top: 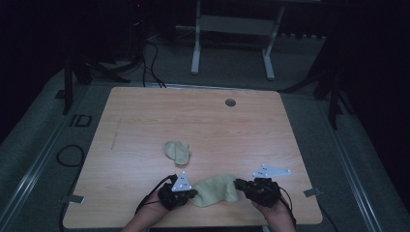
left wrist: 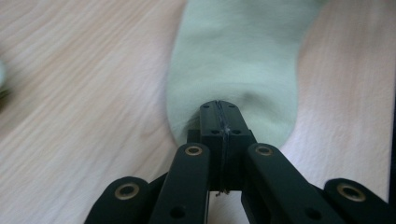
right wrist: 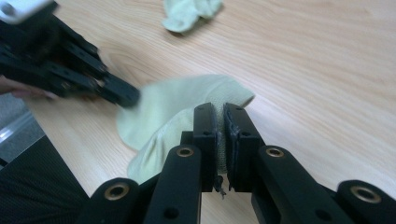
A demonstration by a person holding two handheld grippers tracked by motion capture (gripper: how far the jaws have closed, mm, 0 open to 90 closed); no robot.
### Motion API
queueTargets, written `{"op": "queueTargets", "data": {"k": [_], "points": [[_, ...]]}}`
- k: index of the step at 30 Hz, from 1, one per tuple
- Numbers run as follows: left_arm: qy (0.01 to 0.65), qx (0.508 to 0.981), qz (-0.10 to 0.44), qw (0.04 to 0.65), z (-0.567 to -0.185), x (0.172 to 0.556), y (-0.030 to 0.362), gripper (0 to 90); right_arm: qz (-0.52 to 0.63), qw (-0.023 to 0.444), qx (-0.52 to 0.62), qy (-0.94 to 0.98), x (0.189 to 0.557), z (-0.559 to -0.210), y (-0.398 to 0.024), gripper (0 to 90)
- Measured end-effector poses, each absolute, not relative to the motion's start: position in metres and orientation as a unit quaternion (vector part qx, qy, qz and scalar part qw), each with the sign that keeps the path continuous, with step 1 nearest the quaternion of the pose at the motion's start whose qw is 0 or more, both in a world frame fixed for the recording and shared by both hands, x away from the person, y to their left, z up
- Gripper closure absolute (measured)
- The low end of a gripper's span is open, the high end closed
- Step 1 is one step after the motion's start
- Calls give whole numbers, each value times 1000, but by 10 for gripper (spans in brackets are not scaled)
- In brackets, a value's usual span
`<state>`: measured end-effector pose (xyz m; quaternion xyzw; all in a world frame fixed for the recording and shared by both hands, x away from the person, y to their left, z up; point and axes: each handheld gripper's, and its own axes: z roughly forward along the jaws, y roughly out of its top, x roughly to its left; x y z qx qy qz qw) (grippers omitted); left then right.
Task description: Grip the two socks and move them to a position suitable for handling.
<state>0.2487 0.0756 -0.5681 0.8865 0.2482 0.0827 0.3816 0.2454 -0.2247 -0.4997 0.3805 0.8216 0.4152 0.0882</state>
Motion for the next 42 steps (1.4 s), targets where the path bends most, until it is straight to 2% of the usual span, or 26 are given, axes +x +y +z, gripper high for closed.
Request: {"op": "queueTargets", "data": {"k": [10,12,13,15,17,18,19,22,26,34,42], "points": [[243,886,114,379,-569,255,77,865,358,47,401,842,243,-541,-244,821],[246,885,112,380,-569,256,77,855,346,41,405,846,242,-548,-245,733],[251,881,107,386,-569,257,78,807,341,38,408,846,242,-549,-246,673],[257,876,94,397,-568,258,81,734,340,39,413,844,243,-549,-248,664],[269,855,72,438,-558,254,86,707,356,59,419,833,243,-536,-253,635],[269,852,71,444,-555,252,85,708,362,66,415,832,242,-532,-253,673],[270,851,68,445,-553,250,83,713,366,71,410,832,241,-528,-251,751],[268,863,64,423,-554,248,75,763,372,72,391,839,238,-525,-242,870],[282,874,56,392,-568,252,69,788,363,68,378,849,236,-535,-227,883],[302,865,57,396,-569,250,80,809,332,49,375,864,247,-555,-224,889],[315,860,74,395,-570,254,87,847,326,72,369,867,269,-554,-220,892]]}}
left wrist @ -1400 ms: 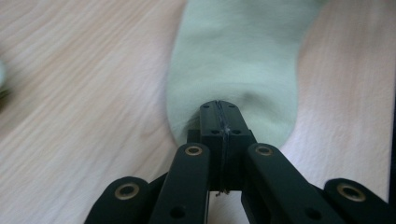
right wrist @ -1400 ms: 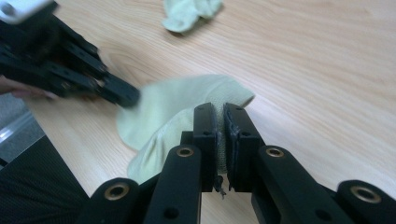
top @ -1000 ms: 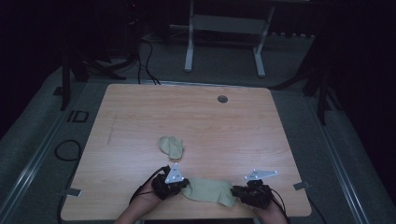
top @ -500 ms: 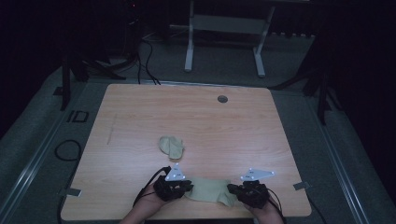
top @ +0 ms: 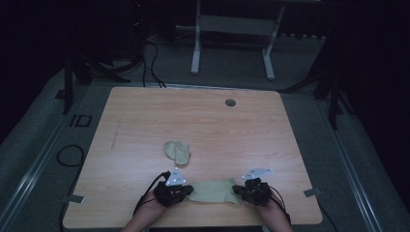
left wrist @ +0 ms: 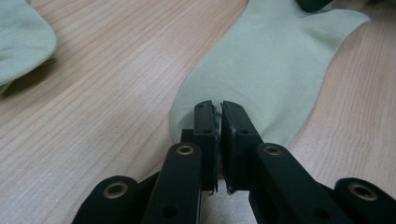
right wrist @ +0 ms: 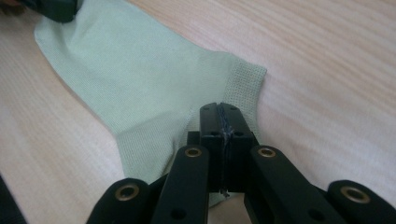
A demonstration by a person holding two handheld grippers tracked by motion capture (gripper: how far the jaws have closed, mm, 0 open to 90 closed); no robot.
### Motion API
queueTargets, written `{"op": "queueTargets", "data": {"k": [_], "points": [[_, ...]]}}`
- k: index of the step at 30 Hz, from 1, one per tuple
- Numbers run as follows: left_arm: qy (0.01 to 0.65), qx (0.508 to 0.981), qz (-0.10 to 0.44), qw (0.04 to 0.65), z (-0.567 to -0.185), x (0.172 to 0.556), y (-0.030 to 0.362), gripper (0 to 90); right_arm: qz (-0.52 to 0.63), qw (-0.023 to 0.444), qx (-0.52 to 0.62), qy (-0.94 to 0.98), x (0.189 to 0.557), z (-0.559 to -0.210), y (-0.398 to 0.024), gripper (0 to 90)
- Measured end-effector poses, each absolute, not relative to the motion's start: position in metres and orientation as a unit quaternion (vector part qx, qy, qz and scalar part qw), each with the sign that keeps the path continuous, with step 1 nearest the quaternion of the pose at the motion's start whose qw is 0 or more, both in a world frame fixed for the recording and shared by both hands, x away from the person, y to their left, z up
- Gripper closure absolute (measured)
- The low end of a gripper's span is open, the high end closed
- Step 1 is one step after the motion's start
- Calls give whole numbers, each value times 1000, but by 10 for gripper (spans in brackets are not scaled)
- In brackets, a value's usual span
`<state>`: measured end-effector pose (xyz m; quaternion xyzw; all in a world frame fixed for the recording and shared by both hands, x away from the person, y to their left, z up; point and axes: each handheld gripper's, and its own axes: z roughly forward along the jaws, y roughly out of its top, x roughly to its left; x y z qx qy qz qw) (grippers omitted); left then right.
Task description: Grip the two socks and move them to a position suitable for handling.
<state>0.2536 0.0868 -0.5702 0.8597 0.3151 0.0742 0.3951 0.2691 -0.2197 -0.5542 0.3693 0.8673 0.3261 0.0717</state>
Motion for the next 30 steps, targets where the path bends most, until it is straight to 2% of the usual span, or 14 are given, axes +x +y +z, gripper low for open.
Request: {"op": "queueTargets", "data": {"k": [6,8,12,16,18,21,26,30], "points": [[316,859,72,397,-570,254,88,846,325,75,362,871,268,-554,-217,889],[317,858,69,399,-570,254,88,837,327,67,357,873,267,-553,-216,865],[317,846,61,425,-563,251,92,644,341,69,336,875,262,-542,-207,825],[318,829,85,453,-555,247,104,536,360,85,310,876,267,-521,-193,758],[321,818,93,469,-554,245,114,501,371,89,305,872,273,-511,-185,690],[332,805,101,481,-553,240,128,461,388,94,298,867,282,-498,-173,638],[347,796,110,484,-552,230,145,435,403,89,291,863,304,-479,-148,580],[359,788,112,487,-555,224,156,377,409,82,287,862,322,-470,-121,524]]}}
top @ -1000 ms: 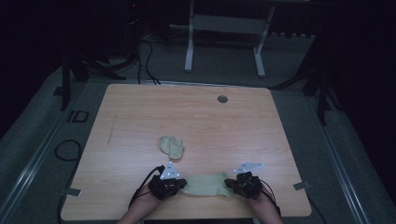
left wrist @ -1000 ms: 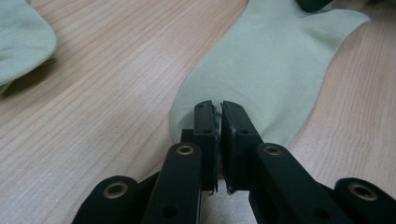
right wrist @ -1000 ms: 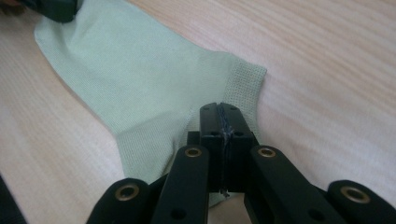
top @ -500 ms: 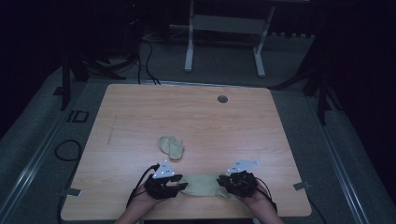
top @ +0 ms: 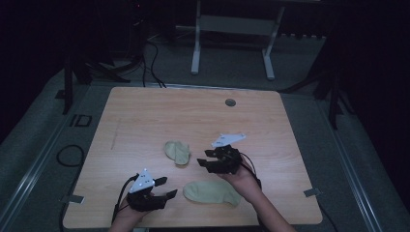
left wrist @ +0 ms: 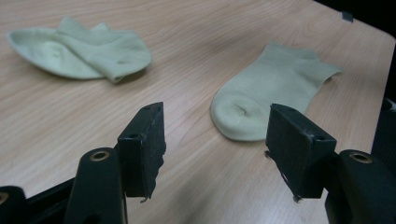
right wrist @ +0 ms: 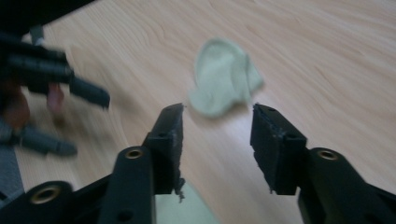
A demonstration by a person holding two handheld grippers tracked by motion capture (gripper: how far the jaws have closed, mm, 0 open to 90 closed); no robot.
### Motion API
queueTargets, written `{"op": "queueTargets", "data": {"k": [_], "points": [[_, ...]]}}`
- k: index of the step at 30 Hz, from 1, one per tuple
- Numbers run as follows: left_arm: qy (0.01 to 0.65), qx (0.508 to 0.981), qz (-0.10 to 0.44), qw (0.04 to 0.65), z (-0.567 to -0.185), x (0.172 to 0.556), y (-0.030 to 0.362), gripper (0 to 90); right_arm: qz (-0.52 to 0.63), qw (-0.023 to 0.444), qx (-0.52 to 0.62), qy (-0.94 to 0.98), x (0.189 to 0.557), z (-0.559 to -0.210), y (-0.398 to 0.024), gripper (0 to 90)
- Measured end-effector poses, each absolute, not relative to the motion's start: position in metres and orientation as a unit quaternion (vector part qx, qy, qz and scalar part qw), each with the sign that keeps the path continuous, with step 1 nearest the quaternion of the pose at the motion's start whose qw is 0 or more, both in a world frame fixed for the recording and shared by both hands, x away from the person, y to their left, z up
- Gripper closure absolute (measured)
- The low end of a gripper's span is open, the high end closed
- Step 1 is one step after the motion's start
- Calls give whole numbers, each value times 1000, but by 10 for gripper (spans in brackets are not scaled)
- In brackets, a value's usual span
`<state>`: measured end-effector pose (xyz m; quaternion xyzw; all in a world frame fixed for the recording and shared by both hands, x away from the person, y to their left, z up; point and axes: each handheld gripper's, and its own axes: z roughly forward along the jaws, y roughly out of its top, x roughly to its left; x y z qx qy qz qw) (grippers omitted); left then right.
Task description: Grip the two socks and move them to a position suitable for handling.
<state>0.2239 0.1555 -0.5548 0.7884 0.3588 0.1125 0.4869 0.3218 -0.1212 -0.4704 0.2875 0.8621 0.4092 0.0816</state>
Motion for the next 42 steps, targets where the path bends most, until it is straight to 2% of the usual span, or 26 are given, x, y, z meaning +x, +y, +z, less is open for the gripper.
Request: {"op": "queueTargets", "data": {"k": [4,8,9,15,18,26,28,31,34,37,42], "points": [[366,782,119,490,-555,220,162,305,403,76,286,866,339,-470,-92,482],[384,775,131,484,-558,219,165,166,386,72,295,871,359,-476,-63,460],[385,776,133,482,-559,219,166,155,379,72,298,873,364,-479,-56,444],[393,768,142,485,-560,217,169,133,354,79,318,876,385,-498,-29,397],[392,774,149,474,-562,215,168,133,325,100,335,879,398,-520,-14,357],[401,767,144,480,-563,215,172,140,287,120,333,890,401,-553,-4,359],[402,767,146,478,-564,215,172,140,287,133,323,892,397,-555,-3,403],[406,765,140,480,-565,216,172,140,283,130,311,898,394,-552,-1,599],[408,762,139,483,-564,216,172,140,276,134,294,905,391,-551,1,731],[410,760,142,483,-564,216,174,140,268,136,284,911,390,-549,2,776],[409,764,144,478,-566,217,174,140,285,119,286,907,390,-534,-10,784]]}}
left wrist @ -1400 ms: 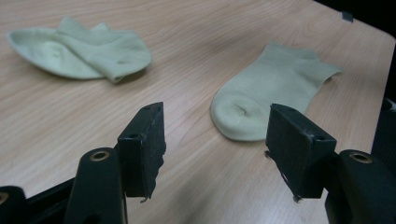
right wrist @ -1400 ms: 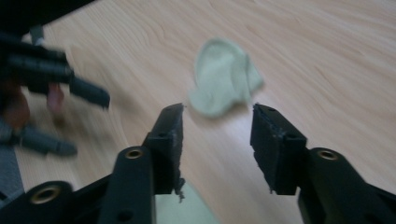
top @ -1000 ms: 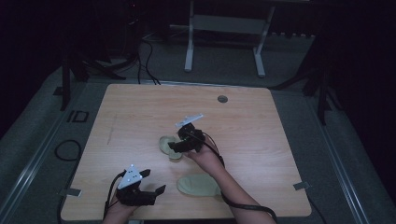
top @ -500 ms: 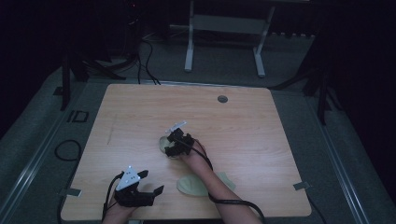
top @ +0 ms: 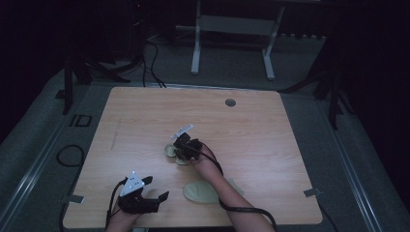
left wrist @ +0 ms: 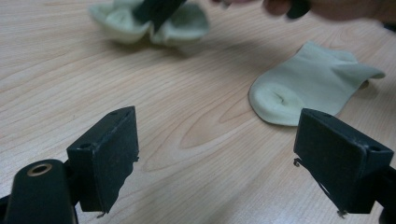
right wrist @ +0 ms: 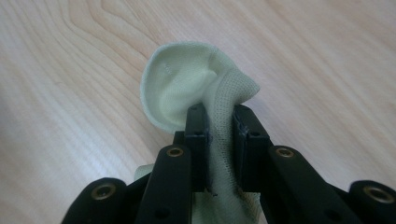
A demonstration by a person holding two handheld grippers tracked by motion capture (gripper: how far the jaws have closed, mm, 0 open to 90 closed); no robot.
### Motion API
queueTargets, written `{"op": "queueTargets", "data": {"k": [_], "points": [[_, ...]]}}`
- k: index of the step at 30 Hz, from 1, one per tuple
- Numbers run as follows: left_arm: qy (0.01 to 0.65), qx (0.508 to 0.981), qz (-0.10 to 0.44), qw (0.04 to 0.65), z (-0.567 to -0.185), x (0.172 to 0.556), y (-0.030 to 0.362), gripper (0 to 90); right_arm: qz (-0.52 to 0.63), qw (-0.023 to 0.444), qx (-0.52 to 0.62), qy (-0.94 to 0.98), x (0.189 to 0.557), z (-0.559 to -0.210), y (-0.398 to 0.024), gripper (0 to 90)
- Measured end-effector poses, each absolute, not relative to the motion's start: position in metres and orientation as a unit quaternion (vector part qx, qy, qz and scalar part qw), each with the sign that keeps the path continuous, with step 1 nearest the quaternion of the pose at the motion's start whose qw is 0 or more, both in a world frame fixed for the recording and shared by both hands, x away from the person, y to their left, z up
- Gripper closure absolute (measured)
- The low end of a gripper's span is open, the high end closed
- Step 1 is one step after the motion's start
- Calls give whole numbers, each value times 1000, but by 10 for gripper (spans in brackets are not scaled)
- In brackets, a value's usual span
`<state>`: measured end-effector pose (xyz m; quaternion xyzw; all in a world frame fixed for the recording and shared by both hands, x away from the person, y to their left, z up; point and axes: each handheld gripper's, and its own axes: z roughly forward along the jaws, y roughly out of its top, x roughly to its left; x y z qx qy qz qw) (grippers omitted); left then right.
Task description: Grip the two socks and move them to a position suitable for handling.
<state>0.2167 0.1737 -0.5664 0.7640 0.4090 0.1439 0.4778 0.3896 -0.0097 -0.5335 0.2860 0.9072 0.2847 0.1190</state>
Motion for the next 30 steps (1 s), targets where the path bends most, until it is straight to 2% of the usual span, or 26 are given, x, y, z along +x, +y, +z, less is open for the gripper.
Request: {"op": "queueTargets", "data": {"k": [8,15,25,30], "points": [[407,765,139,479,-566,217,170,140,311,145,280,897,380,-493,-44,784],[409,766,137,477,-568,219,168,140,324,153,297,885,369,-478,-81,783],[403,771,140,472,-567,221,162,141,317,160,313,881,344,-499,-123,781],[408,769,131,474,-568,223,160,146,318,139,319,882,340,-518,-134,779]]}}
